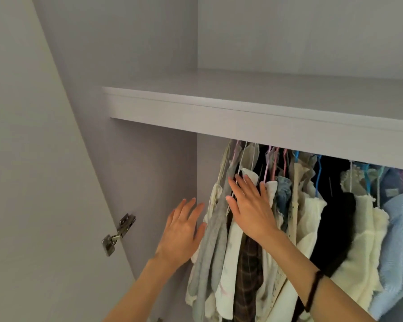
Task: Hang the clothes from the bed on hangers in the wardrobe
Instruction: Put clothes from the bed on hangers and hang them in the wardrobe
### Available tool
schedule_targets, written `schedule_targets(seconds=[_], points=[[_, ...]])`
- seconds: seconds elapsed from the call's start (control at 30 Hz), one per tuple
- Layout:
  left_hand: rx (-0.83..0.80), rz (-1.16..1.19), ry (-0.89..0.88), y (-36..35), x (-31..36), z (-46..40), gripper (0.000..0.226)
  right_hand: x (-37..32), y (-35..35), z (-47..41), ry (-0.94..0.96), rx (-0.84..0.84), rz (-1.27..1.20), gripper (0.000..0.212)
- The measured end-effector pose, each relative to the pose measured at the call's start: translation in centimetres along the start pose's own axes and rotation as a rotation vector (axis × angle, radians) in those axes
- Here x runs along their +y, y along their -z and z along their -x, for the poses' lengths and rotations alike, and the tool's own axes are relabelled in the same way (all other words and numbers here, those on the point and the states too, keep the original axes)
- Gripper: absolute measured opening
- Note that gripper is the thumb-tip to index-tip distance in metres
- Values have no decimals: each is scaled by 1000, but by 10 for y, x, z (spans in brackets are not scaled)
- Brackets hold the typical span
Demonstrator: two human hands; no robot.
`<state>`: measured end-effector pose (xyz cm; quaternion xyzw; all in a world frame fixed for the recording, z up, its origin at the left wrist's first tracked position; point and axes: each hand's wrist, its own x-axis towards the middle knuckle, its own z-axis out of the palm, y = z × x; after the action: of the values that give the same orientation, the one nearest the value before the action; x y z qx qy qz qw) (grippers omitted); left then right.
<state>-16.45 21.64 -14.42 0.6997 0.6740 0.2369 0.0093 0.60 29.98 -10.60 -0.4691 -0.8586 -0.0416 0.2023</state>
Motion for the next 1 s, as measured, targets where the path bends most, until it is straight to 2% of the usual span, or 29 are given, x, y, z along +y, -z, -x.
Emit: schedule_targets(seconds=[0.07, 0.13, 0.2, 0.37, 0.53, 0.73, 0.83, 1.0], points=[[-2, 29, -2, -9, -1, -15, 69, 5, -11, -19, 18, -37, 17, 81], [-12, 57, 19, -14, -3, -30, 60, 8, -22, -28, 45, -46, 104, 81], [-16, 106, 40, -18, -4, -48, 51, 10, -27, -33, 32, -27, 144, 73], [5, 198, 56, -25, -1, -92, 48, 19, -31, -32, 77, 65, 163, 53], [15, 438, 116, -36, 15, -121, 32, 26, -32, -29, 61, 59, 162, 57], [83, 567, 215, -49, 8, -132, 11, 29, -33, -30, 37, 44, 162, 58], [101, 567, 153, -44, 6, -135, 16, 29, -33, -30, 37, 47, 158, 50], [267, 614, 127, -45, 2, -131, 20, 28, -32, -30, 31, 48, 133, 54]])
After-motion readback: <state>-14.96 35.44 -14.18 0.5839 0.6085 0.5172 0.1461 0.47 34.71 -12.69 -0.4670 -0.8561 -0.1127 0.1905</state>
